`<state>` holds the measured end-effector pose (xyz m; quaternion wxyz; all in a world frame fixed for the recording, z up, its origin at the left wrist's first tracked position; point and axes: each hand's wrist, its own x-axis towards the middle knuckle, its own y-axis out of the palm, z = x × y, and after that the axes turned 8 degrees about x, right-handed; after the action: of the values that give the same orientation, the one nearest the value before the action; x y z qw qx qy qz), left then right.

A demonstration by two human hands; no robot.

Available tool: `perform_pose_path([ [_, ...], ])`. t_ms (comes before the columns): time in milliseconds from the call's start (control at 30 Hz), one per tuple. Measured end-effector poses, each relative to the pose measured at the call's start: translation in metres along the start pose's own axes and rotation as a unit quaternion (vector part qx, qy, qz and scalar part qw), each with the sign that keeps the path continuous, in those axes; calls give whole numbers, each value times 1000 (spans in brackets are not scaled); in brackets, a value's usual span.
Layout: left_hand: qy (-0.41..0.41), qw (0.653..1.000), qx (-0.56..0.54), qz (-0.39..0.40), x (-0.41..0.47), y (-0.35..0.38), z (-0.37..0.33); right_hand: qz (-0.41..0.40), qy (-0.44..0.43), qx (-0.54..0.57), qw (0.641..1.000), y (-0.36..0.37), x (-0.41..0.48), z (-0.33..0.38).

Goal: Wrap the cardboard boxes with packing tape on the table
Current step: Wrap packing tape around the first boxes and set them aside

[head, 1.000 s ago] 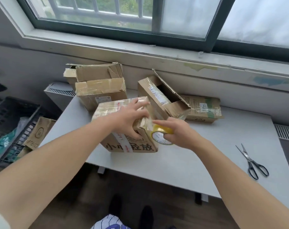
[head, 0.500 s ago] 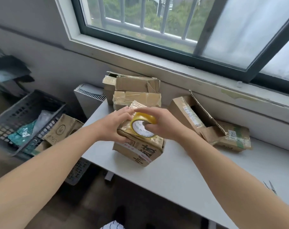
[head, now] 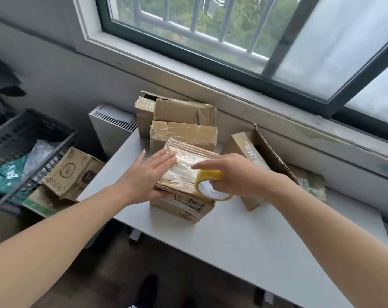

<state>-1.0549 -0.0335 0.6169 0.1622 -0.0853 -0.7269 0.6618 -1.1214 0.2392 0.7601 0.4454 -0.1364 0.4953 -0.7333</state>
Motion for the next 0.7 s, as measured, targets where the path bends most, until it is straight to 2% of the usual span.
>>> perform_pose_path([
  [267, -33, 998, 20, 46, 0, -7, -16, 19, 50, -65, 996, -14, -66, -58],
  [467, -9, 995, 103, 0, -7, -11, -39, -72, 4, -148, 986, -22, -80, -77],
  [567, -4, 999, 46, -24, -7, -18, -51, -141, -24, -191, 971, -26, -79, -89],
  [633, 2, 1000, -10, -12, 7, -29, -54, -161, -21, -198, 967, -29, -76, -93],
  [700, 46, 997, -51, -22, 36, -45, -56, -167, -11, -200, 965, -33, -73, -92],
])
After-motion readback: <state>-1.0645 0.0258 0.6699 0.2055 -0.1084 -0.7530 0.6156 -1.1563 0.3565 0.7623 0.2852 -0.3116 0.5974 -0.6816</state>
